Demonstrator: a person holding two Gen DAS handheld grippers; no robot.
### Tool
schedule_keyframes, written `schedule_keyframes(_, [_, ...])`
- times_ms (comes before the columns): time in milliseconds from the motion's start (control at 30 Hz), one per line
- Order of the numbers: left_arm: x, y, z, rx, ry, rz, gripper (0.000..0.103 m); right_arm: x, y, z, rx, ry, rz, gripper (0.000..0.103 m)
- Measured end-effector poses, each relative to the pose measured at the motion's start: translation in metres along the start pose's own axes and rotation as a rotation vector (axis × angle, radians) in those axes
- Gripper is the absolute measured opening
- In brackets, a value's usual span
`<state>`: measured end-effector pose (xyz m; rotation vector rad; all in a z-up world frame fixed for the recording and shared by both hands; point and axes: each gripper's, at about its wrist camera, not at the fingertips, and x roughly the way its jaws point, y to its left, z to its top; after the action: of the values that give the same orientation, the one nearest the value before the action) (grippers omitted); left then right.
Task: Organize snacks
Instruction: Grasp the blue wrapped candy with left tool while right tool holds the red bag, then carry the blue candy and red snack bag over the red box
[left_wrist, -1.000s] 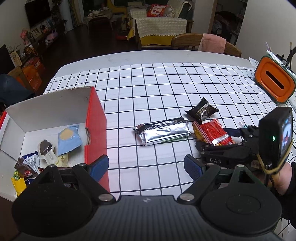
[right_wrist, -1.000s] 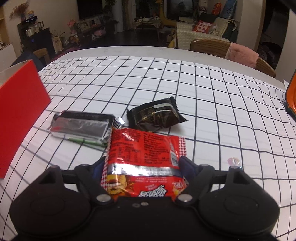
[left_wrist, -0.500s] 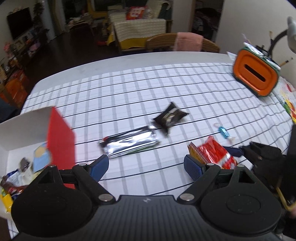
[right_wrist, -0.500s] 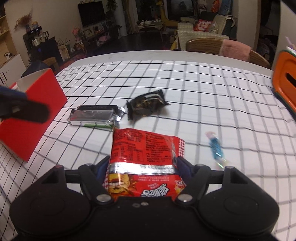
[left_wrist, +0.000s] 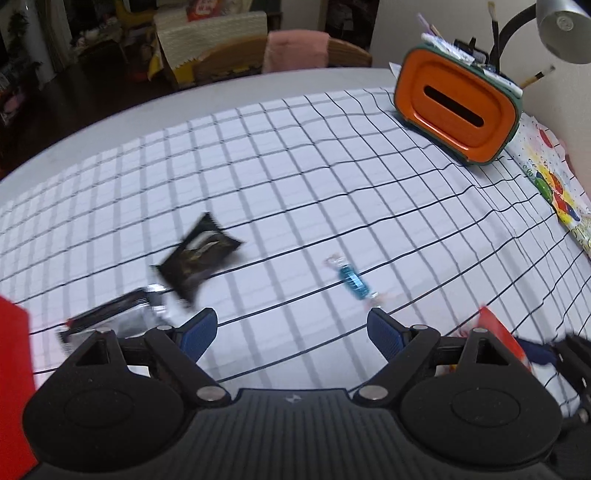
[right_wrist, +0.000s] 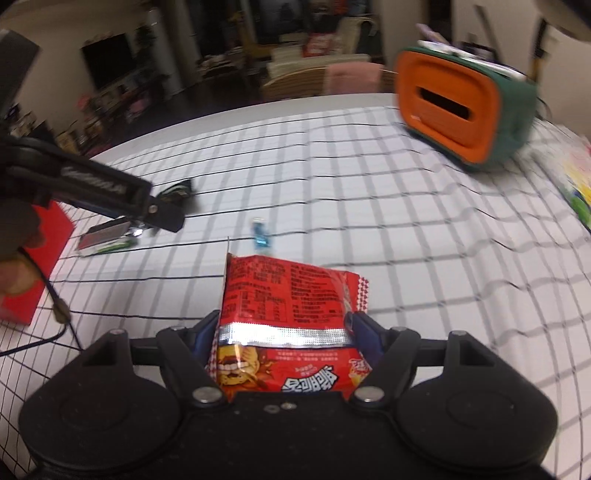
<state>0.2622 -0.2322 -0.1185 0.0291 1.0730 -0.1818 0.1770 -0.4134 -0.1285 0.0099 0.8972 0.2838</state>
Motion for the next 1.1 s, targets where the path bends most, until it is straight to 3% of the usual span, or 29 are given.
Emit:
schedule_keyframes(400, [0.067, -0.036, 0.034, -0.087, 0.108, -0.001, 0.086, -0.02, -0.05, -0.019, 0.138, -0.022, -0.068, 0.074])
schedule_keyframes(467, [0.073, -0.041, 0.034, -0.065, 0.116, 0.003, 0.071, -0.022, -0.053, -0.021, 0.148, -0.027, -0.072, 0.074])
schedule_keyframes(600, [0.082, -0.049, 0.036, -0.041, 0.139, 0.009, 0.057, -0.025, -0.057, -0.022, 0.157, -0.034, -0.083, 0.074])
schedule_keyframes(667, [0.086, -0.052, 0.035, -0.033, 0.149, 0.014, 0.045, -0.026, -0.058, -0.023, 0.16, -0.037, -0.087, 0.074])
schedule_keyframes(800, [0.087, -0.054, 0.034, -0.02, 0.142, 0.023, 0.034, -0.027, -0.06, -0.024, 0.166, -0.038, -0.091, 0.074])
schedule_keyframes(933, [0.086, -0.048, 0.035, -0.035, 0.143, 0.001, 0.014, -0.028, -0.057, -0.023, 0.161, -0.04, -0.093, 0.074])
schedule_keyframes(1100, [0.081, -0.035, 0.032, -0.051, 0.143, -0.02, 0.012, -0.027, -0.051, -0.02, 0.151, -0.039, -0.092, 0.074])
